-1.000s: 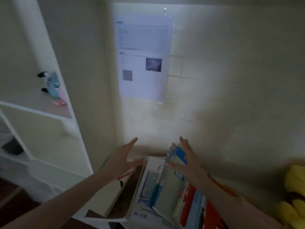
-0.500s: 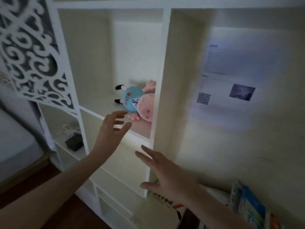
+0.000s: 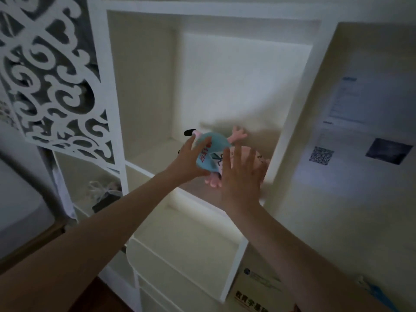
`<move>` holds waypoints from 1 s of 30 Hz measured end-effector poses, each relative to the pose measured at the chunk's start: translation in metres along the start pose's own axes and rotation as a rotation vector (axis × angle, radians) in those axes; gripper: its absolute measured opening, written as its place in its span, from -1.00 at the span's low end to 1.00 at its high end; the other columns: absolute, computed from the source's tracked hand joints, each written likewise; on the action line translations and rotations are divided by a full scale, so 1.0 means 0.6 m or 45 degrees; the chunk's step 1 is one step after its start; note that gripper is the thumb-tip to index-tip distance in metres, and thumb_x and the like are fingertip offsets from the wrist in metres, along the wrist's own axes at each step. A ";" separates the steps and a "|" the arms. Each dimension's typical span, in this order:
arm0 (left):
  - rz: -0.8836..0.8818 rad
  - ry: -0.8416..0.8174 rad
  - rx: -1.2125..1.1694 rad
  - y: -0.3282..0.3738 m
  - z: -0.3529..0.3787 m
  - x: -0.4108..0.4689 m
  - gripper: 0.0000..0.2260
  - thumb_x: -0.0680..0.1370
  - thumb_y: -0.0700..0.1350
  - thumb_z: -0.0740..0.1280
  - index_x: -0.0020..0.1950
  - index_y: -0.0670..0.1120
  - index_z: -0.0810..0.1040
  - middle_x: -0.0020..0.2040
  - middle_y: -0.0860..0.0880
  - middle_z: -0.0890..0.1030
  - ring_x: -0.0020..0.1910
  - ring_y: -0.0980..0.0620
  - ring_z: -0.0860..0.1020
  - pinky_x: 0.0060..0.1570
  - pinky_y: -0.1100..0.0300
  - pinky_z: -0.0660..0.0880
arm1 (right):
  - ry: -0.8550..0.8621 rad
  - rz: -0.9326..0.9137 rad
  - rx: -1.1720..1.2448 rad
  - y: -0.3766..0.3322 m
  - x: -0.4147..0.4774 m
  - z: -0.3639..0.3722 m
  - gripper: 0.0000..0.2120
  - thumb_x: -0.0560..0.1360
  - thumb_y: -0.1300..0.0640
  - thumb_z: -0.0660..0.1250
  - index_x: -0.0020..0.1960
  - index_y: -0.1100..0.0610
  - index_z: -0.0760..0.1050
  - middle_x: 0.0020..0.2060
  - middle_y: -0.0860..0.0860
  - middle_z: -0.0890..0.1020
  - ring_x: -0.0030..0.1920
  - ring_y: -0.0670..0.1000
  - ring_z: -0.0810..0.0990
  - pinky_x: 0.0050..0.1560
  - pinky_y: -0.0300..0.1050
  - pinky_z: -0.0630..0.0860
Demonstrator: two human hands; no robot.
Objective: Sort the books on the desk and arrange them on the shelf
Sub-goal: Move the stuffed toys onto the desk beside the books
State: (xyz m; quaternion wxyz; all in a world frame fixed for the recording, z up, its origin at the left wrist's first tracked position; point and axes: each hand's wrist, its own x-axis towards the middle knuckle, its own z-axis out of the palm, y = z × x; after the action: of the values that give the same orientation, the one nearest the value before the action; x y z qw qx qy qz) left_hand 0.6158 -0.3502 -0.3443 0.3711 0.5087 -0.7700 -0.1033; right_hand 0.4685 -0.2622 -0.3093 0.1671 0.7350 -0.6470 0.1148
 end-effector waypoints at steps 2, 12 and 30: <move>0.034 -0.019 0.080 -0.012 0.008 0.014 -0.04 0.21 0.07 0.60 0.50 -0.08 0.24 0.51 -0.28 0.09 0.47 -0.27 0.17 0.37 -0.19 0.27 | -0.123 0.079 -0.080 0.004 0.009 -0.014 -0.19 0.58 -0.14 0.16 0.57 0.18 -0.25 0.55 0.21 -0.14 0.52 0.38 -0.11 0.48 0.25 -0.13; 0.235 0.114 0.414 -0.042 -0.048 -0.005 -0.09 0.15 0.31 0.51 0.34 -0.03 0.23 0.25 -0.14 0.45 0.30 -0.16 0.40 0.36 -0.29 0.17 | 0.444 -0.382 0.140 -0.004 -0.007 -0.005 -0.52 0.25 0.18 0.52 0.15 0.20 0.55 0.05 0.16 0.59 0.08 0.24 0.56 0.16 0.18 0.46; 0.185 0.159 -0.419 0.245 0.020 -0.289 -0.13 0.15 0.31 0.49 0.41 0.26 0.27 0.26 0.15 0.41 0.25 0.17 0.40 0.18 0.30 0.42 | 0.663 -0.079 1.452 0.119 -0.263 -0.101 0.02 0.15 -0.16 0.51 0.42 -0.37 -0.04 0.44 -0.25 0.08 0.47 -0.14 0.17 0.37 -0.13 0.41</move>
State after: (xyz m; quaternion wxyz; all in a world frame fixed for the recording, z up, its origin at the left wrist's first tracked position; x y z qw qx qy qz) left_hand 0.5397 -0.1358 -0.3547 0.5028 0.3897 -0.7528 -0.1691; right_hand 0.3791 -0.1018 -0.3072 -0.0958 0.6749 -0.4004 0.6124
